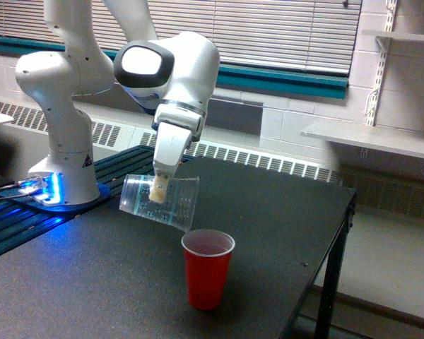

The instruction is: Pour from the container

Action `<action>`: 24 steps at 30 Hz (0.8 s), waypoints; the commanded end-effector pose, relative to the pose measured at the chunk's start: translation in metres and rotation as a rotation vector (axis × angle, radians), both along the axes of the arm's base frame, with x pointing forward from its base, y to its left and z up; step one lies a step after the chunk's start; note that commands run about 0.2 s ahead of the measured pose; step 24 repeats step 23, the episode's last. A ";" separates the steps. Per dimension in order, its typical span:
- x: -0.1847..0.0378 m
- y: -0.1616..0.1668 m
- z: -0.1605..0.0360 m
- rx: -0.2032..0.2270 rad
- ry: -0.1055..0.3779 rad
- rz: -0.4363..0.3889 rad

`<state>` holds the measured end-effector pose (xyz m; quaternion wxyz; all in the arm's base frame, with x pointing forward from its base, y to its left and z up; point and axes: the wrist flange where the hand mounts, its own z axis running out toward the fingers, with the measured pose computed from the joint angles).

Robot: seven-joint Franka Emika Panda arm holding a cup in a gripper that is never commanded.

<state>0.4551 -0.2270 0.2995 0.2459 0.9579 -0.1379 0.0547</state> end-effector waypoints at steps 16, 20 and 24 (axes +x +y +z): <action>-0.043 0.001 -0.050 0.231 -0.076 -0.180; -0.061 0.005 -0.069 0.285 -0.073 -0.184; -0.074 0.011 -0.083 0.322 -0.054 -0.208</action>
